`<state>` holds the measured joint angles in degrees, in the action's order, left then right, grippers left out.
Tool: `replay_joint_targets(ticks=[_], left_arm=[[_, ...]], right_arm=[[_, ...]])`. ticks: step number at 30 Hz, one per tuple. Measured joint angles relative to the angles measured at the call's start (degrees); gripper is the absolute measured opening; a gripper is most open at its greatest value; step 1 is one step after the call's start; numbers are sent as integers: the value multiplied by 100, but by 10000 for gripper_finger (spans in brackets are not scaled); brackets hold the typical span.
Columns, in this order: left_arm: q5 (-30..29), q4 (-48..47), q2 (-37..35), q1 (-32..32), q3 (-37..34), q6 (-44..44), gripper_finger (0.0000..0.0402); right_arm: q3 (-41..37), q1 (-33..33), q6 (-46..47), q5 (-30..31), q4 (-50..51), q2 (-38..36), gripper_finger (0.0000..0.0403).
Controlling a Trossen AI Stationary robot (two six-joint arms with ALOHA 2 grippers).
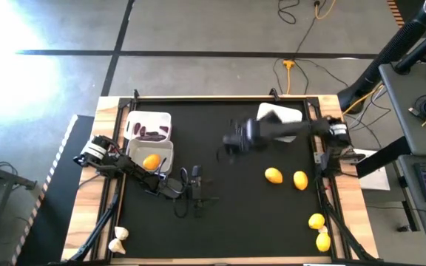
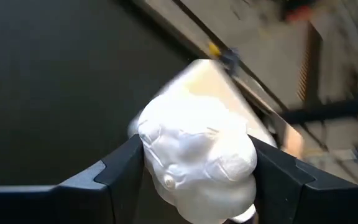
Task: Sort produce into baskets
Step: Put the garlic into the right white bin
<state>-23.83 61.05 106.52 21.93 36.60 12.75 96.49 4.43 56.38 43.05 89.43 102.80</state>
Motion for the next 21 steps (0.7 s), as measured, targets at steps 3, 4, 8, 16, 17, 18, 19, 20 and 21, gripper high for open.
replay_joint_targets(ticks=[3, 4, 8, 16, 17, 18, 19, 20, 21], left_arm=[[1, -85, 0, 0, -3, -25, 262], [1, -88, 0, 0, -15, -45, 262], [0, -124, 0, 0, -81, -128, 262], [2, -116, 0, 0, -114, -175, 262], [2, -117, 0, 0, -114, -175, 262], [2, -113, 0, 0, -114, -175, 262], [2, -113, 0, 0, -114, -175, 262], [2, -120, 0, 0, -114, -175, 262], [2, -124, 0, 0, -114, -175, 262]], right_arm=[[-332, 798, -2, 6, -30, 7, 231], [-480, 1028, -2, 4, -58, 7, 231], [-1125, 1778, 118, -192, -349, 7, 231], [-2184, 2611, 145, -1228, -1535, -6, 270], [-2200, 2625, 98, -1200, -1507, -11, 277], [-2203, 2629, 46, -1157, -1478, -13, 285], [-2203, 2622, -31, -1116, -1489, -30, 293], [-2191, 2603, -102, -1092, -1483, -49, 301], [-2168, 2579, -191, -1082, -1463, -73, 309]])
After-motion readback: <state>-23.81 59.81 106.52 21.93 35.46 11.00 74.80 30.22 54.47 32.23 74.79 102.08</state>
